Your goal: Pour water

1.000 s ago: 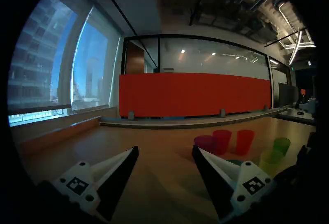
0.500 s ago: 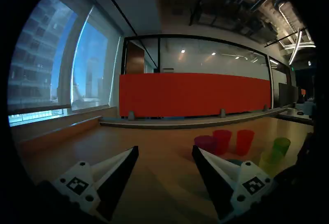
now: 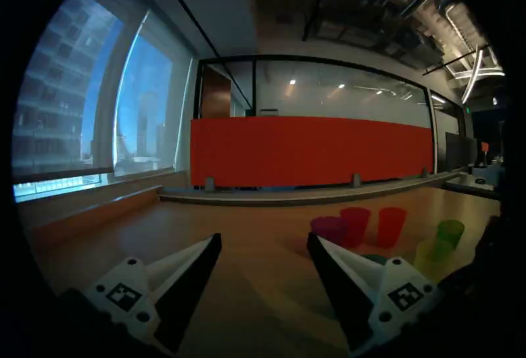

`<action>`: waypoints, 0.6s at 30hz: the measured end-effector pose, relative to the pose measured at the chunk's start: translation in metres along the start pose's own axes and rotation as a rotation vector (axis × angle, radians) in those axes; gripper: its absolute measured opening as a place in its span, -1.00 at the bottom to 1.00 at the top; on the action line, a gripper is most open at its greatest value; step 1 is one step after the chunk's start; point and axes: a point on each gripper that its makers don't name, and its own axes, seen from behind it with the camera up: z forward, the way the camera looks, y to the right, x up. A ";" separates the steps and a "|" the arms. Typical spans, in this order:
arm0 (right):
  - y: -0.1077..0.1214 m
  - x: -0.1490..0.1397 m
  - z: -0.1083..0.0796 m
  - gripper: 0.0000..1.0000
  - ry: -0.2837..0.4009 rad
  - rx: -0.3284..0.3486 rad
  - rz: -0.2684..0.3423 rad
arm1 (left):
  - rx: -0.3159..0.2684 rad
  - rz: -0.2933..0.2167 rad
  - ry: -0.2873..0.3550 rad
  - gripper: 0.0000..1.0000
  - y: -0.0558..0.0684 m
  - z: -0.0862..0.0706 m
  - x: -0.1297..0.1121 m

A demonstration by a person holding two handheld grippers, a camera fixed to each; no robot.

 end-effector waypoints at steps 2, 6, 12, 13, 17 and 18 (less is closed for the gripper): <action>0.003 -0.003 -0.002 1.00 0.000 -0.001 0.001 | 0.000 0.000 0.000 0.94 0.000 0.000 0.000; 0.010 -0.010 -0.004 0.99 -0.006 -0.006 0.006 | 0.000 0.000 0.000 0.94 0.000 0.000 0.000; 0.015 -0.020 -0.004 1.00 -0.012 -0.012 0.018 | 0.000 0.000 0.000 0.94 0.000 0.000 0.000; 0.016 -0.021 -0.004 1.00 -0.012 -0.012 0.019 | 0.000 0.000 0.000 0.94 0.000 0.000 0.000; 0.018 -0.026 -0.003 0.99 -0.015 -0.014 0.018 | 0.000 0.000 0.000 0.94 0.000 0.000 0.000; 0.019 -0.026 -0.003 0.99 -0.015 -0.014 0.018 | 0.000 0.000 0.000 0.94 0.000 0.000 0.000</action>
